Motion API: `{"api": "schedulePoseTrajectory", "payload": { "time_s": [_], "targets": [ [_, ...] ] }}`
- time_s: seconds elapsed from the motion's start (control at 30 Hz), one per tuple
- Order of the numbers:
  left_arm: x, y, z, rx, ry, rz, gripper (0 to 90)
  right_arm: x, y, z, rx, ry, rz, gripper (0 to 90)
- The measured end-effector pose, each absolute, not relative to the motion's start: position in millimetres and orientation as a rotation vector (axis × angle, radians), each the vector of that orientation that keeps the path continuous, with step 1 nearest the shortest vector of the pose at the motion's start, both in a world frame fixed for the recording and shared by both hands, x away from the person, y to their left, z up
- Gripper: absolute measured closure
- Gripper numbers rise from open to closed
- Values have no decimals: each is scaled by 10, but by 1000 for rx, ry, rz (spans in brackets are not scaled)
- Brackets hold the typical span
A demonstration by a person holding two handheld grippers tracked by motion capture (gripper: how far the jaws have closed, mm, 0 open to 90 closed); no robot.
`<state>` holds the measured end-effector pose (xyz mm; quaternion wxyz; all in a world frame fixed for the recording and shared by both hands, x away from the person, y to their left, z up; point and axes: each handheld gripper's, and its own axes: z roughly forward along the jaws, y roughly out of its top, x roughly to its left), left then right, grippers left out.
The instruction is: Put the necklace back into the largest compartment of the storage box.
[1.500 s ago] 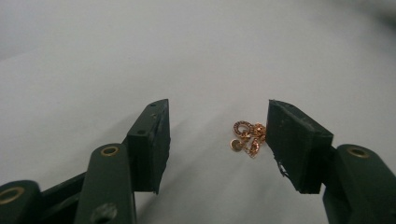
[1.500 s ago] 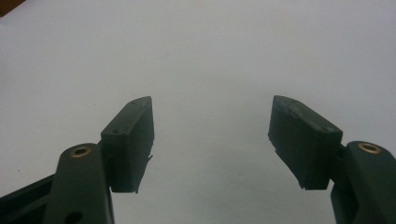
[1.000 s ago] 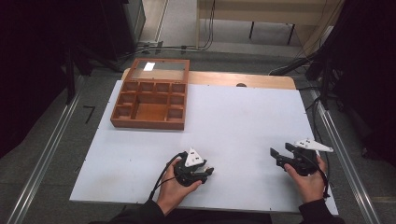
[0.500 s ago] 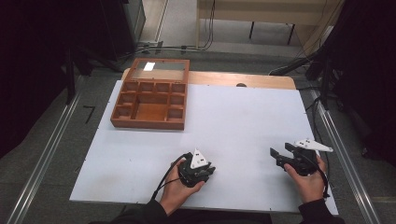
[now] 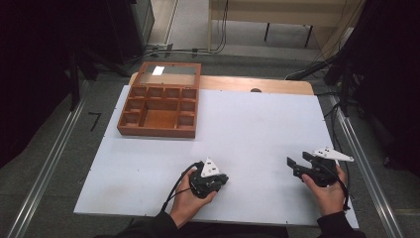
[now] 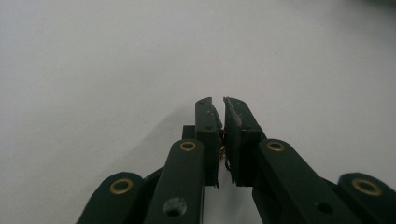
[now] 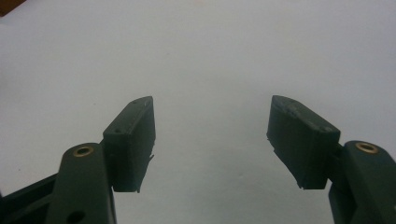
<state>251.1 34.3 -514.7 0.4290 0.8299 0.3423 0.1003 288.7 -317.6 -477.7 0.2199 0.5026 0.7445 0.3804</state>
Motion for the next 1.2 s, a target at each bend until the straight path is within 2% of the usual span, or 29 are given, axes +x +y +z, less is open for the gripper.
{"api": "schedulePoseTrajectory", "payload": {
  "time_s": [0.5, 1.2],
  "targets": [
    [2545, 434, -5050, 2018, 875, 230, 897, 2887, -3180, -4776, 1391, 2059, 1053, 310],
    [2644, 725, -4834, 1910, 948, 219, 900, 2884, -3185, -4775, 1393, 2057, 1051, 310]
  ]
}}
